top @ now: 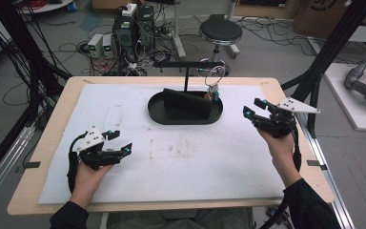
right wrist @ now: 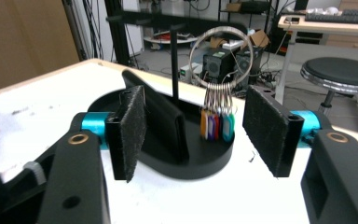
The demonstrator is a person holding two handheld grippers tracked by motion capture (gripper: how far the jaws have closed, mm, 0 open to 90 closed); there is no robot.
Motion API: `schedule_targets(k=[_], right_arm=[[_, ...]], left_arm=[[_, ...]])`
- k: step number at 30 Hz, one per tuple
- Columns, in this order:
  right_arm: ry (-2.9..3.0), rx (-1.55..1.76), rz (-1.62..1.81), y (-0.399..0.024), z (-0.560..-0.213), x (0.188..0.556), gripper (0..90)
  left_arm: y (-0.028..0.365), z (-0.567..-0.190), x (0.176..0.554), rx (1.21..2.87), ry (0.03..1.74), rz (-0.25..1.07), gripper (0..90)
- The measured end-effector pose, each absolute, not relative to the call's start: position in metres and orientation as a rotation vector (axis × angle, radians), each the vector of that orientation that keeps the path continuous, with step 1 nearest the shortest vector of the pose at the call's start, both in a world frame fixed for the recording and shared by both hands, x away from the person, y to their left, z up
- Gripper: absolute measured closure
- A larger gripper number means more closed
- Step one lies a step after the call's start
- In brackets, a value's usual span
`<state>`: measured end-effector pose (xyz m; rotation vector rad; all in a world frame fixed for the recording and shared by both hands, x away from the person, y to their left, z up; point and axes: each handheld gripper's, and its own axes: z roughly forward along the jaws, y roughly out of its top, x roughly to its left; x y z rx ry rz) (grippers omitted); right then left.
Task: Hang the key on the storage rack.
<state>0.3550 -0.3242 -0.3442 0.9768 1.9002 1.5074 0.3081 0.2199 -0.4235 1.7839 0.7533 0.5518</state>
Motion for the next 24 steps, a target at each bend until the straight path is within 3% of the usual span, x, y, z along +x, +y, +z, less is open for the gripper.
schedule_targets(k=[17,24], right_arm=[[2.011,1.068,1.355,-0.33,-0.394,0.348,25.2],[1.991,1.071,1.35,-0.331,-0.399,0.348,26.4]], left_arm=[[0.224,-0.423,0.304,1.773,0.764,0.578,28.3],[0.227,-0.421,0.303,1.762,0.773,0.595,28.1]])
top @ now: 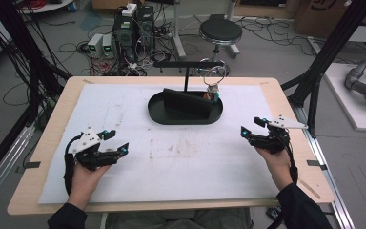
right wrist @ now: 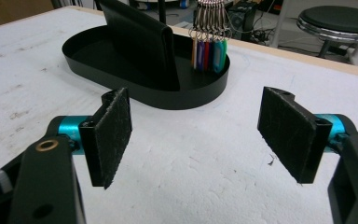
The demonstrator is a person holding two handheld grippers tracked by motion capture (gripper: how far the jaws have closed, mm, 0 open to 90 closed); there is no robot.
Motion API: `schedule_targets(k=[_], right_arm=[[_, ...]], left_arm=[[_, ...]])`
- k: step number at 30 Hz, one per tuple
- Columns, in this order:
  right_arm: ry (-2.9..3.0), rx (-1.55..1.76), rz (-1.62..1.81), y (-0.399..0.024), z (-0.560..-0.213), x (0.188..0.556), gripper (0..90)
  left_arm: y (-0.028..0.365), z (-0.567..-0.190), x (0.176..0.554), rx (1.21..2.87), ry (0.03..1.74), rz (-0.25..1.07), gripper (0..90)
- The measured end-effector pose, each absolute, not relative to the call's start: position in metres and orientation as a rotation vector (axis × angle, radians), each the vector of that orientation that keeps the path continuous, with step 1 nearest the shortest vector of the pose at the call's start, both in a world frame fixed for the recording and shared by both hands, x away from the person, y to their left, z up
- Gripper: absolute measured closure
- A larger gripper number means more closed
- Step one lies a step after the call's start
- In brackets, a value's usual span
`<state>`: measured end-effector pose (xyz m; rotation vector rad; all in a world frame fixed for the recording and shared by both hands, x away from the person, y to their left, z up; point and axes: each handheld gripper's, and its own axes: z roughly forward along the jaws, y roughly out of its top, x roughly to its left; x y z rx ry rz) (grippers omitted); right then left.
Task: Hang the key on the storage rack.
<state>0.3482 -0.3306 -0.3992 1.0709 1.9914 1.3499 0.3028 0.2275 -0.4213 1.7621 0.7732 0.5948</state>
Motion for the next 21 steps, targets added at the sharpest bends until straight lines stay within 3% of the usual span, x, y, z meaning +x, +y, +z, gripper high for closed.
schedule_targets(k=[21], right_arm=[[1.979,1.134,1.318,-0.342,-0.406,0.351,26.3]], left_arm=[[0.229,-0.421,0.304,1.772,0.77,0.596,24.2]])
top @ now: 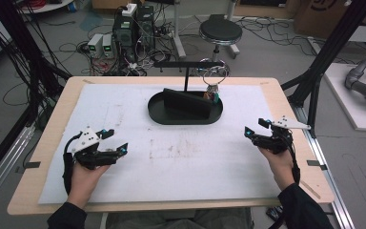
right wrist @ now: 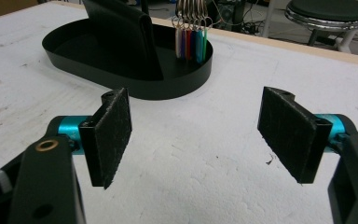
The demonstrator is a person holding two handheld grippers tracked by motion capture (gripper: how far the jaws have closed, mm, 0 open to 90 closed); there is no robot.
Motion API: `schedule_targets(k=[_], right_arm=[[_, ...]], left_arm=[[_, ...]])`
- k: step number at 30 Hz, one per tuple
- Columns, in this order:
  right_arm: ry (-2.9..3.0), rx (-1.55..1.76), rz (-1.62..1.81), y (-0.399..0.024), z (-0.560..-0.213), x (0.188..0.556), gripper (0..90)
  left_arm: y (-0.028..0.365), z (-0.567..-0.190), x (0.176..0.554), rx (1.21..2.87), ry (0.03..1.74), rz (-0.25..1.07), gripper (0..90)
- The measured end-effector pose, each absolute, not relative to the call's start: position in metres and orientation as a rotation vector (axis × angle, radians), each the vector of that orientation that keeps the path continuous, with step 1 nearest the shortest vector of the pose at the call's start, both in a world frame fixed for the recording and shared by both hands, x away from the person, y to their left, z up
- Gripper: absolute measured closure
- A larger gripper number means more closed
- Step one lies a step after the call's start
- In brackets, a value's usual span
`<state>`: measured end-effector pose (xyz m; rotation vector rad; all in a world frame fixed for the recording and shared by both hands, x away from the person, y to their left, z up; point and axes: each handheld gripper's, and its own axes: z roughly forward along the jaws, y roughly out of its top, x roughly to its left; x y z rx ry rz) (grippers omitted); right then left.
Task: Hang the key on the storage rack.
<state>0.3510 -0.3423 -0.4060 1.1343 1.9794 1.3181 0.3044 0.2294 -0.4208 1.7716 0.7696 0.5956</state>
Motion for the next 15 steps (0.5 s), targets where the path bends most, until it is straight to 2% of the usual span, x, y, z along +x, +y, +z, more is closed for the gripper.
schedule_targets(k=[15], right_arm=[[1.973,1.134,1.319,-0.343,-0.4065,0.3534,26.3]], left_arm=[[0.2332,-0.4211,0.3033,1.765,0.784,0.601,24.2]])
